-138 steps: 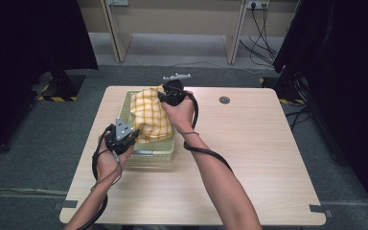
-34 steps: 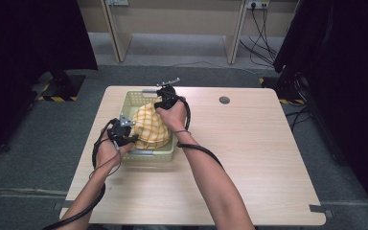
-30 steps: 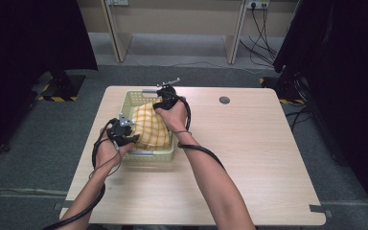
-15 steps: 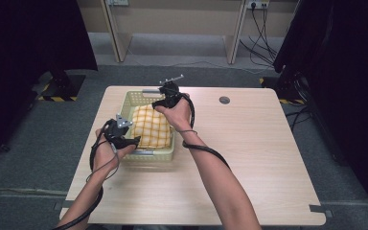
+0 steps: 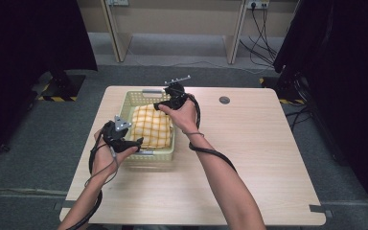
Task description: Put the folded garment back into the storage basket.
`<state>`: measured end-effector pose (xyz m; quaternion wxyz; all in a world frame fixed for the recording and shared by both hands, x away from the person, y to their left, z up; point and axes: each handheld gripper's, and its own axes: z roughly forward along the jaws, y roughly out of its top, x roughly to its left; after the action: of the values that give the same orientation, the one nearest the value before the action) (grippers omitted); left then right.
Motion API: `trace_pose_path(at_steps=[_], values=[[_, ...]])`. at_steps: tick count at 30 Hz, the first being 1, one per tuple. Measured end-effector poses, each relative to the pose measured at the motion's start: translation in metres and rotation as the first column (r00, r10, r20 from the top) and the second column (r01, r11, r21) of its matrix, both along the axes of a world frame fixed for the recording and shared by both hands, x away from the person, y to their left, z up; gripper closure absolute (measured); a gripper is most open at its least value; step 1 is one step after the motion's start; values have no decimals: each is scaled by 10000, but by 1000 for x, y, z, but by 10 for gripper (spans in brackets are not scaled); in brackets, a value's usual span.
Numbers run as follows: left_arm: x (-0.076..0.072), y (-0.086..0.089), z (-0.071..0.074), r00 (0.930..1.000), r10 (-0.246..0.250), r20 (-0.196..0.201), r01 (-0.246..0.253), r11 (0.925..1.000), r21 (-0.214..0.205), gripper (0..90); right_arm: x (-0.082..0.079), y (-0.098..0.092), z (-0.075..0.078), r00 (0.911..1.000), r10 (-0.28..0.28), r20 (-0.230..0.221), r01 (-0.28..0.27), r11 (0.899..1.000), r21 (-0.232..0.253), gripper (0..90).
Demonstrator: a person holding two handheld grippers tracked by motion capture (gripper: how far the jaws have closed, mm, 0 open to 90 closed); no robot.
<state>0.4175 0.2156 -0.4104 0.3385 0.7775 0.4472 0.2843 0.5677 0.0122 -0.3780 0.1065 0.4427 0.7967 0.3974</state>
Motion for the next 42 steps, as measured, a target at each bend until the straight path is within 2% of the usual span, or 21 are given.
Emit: trace_pose_path(at_steps=[9, 13, 32, 34, 42], values=[[-10, -1, 8, 9985, -209, 508, 227, 9991, -358, 83, -8, -7, 6, 9995, 179, 253, -181, 9998, 69, 159], [-13, -3, 10, 9974, -216, 694, 240, 9991, -349, 94, -11, -11, 10, 9990, 261, 355, -264, 9996, 84, 154], [-24, -6, 14, 9944, -303, 1010, 354, 9982, -490, 103, -27, -32, 16, 9974, 328, 637, -329, 9995, 6, 117], [-25, -5, 15, 9935, -272, 1102, 339, 9976, -600, 103, -27, -32, 16, 9974, 328, 637, -329, 9995, 6, 117], [-28, -6, 17, 9925, -310, 1186, 385, 9974, -611, 107, -35, -48, 17, 9968, 273, 749, -275, 9996, 18, 111]])
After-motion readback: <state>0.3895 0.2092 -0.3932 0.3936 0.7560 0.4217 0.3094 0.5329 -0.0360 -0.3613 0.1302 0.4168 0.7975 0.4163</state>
